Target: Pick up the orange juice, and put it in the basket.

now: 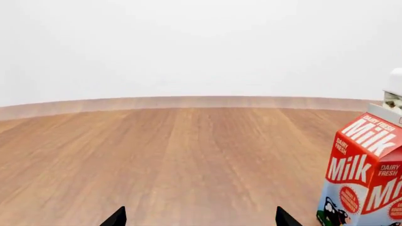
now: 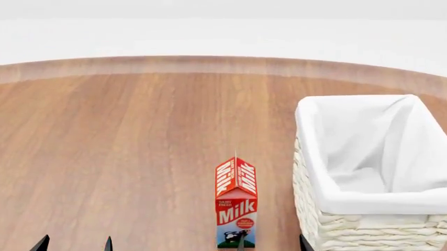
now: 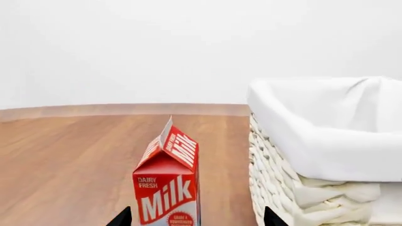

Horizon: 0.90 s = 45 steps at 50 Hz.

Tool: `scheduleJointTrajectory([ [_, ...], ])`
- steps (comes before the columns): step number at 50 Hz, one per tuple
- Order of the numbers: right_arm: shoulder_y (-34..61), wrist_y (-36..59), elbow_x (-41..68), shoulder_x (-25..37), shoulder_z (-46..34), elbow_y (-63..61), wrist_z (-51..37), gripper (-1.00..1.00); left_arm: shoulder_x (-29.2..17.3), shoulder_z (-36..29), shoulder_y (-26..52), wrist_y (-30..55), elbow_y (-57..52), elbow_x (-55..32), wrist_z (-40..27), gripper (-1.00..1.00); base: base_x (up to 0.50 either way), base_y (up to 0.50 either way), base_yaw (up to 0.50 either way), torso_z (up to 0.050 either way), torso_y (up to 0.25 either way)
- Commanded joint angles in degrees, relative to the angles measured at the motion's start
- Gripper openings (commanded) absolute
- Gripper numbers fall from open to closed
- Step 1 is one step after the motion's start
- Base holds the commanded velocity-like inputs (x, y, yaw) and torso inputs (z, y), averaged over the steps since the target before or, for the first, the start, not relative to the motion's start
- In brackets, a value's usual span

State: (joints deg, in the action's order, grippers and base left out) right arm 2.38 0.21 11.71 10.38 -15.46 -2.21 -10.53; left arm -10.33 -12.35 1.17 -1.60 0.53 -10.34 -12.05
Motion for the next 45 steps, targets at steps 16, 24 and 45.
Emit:
scheduleJointTrajectory([
  [16,-10.2,-3.8,-1.5,3.7,-5.1,-10.7,0.8,1.0,-0.6,-0.8,0.1,-0.2,0.1,-0.6,-0.7,1.0,0.0,0.0,0.0,0.0,0.0],
  [24,-12.2,-5.9,-3.2,4.1,-6.8,-10.3,1.0,1.0,-0.8,-1.0,0.2,-0.3,0.1,-0.8,-0.9,1.0,0.0,0.0,0.0,0.0,0.0],
  [45,-12.6,-9.7,-5.7,3.4,-9.5,-5.5,0.8,1.0,-1.2,-1.6,0.3,-0.4,0.1,-1.2,-1.4,1.0,0.0,0.0,0.0,0.0,0.0],
])
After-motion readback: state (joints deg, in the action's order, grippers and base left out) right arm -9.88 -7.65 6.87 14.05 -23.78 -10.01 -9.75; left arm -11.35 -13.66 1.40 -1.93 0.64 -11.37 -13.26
